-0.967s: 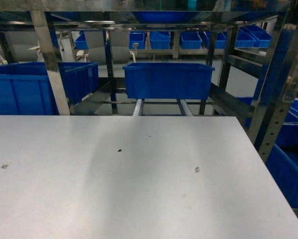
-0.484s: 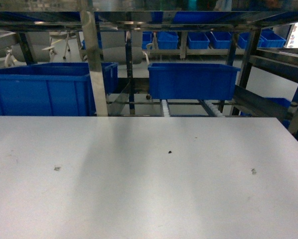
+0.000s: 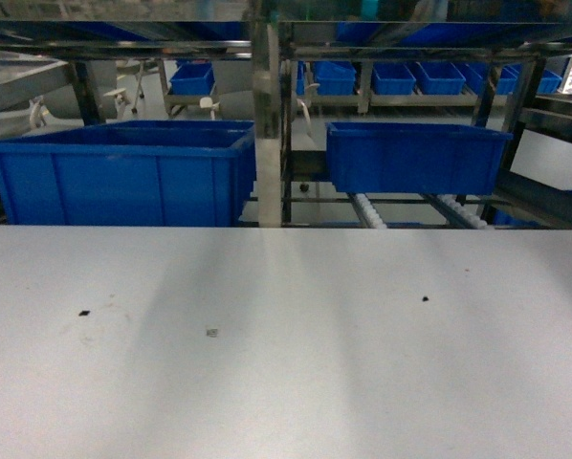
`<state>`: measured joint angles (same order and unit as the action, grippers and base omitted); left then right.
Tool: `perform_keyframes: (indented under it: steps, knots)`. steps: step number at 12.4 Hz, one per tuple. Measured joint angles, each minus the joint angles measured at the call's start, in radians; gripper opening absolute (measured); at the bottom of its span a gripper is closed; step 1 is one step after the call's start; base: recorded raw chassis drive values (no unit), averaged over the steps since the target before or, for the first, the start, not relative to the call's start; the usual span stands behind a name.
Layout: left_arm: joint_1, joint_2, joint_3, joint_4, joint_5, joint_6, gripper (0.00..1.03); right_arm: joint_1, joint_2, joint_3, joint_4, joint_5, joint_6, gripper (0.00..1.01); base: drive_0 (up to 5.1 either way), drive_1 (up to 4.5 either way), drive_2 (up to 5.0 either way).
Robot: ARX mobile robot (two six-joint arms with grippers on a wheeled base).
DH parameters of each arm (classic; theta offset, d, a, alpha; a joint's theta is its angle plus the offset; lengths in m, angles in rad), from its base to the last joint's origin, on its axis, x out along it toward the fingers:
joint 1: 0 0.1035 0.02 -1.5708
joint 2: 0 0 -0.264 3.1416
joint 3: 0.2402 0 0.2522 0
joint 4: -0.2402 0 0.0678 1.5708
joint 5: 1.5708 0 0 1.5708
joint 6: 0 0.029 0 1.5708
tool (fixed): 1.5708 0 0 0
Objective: Move flower gift bag to table near conveyor
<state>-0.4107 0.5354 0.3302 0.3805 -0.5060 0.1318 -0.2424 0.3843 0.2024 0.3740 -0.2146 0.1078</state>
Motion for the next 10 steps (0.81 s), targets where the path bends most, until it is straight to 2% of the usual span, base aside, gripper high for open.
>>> perform_keyframes:
  steps: [4, 10]
  knots:
    - [0.001, 0.001, 0.0, -0.003, -0.005, 0.0, 0.02, 0.0, 0.0, 0.0, 0.001, -0.001, 0.0, 0.02, 0.0, 0.0, 0.0]
    - [0.001, -0.003, 0.0, 0.0, -0.002, 0.0, 0.02, 0.0, 0.002, 0.0, 0.0, -0.001, 0.0, 0.02, 0.1, 4.32, -4.1]
